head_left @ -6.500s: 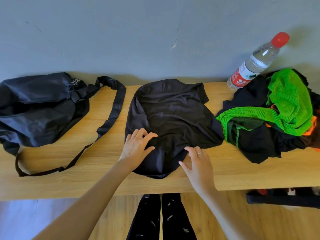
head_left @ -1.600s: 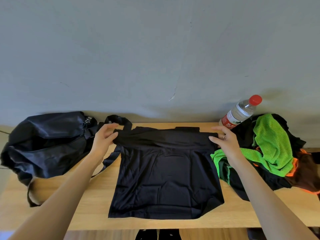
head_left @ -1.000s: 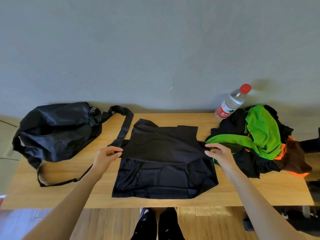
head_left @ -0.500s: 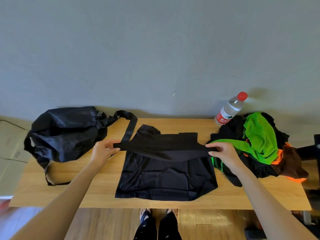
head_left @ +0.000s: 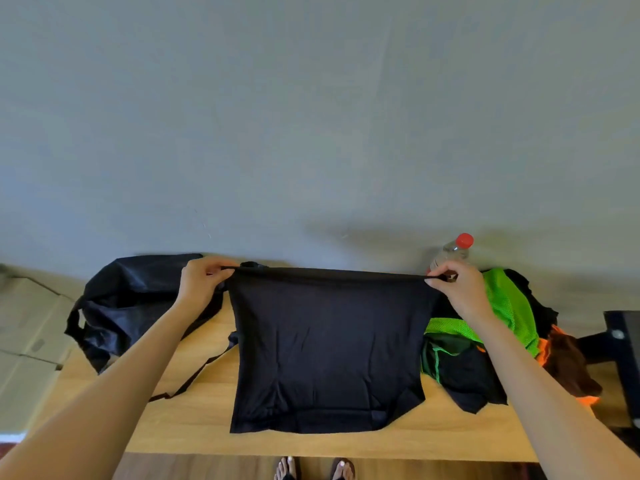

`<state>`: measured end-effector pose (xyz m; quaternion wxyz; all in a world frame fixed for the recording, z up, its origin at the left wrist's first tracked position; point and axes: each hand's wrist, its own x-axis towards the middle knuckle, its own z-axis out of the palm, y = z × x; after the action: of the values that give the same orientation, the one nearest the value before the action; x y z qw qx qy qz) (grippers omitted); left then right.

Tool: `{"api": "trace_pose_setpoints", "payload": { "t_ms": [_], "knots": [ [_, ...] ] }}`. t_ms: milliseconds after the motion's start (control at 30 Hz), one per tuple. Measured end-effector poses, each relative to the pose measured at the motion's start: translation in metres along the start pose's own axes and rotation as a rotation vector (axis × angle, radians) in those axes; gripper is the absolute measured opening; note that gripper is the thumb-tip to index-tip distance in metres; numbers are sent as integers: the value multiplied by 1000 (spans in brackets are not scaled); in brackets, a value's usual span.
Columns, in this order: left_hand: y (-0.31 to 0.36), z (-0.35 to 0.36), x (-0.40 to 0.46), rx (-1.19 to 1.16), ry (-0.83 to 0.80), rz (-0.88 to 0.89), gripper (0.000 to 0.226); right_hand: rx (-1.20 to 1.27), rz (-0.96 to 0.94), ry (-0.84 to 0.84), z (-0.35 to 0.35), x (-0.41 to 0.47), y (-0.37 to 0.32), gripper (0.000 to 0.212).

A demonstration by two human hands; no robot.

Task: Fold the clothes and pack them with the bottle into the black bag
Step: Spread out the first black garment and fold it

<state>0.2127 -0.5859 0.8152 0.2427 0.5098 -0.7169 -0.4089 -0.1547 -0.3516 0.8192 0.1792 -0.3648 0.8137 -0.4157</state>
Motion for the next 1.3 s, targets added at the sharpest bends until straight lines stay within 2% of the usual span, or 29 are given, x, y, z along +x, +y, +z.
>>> {"api": "trace_pose_setpoints", "payload": {
  "t_ms": [233, 600, 800, 933, 1167, 1300],
  "knots": [
    [55, -32, 24, -235, 8, 31, 27, 281, 44, 39, -33, 17, -55, 25],
    [116, -82, 34, -378, 1, 206, 21, 349, -89, 73, -86, 26, -119, 24],
    [84, -76, 9, -365, -59, 112, 29, 323, -12, -38, -74, -5, -92, 19],
    [44, -63, -22, -285, -132, 10, 20, 315, 74, -123, -57, -38, -58, 14],
    [-25, -39, -83, -166, -245, -143, 21, 238, 195, -252, -22, -92, -1, 4],
    [-50, -25, -109, -173, -283, -276, 18, 215, 277, -301, -6, -114, 20, 4]
  ]
}}
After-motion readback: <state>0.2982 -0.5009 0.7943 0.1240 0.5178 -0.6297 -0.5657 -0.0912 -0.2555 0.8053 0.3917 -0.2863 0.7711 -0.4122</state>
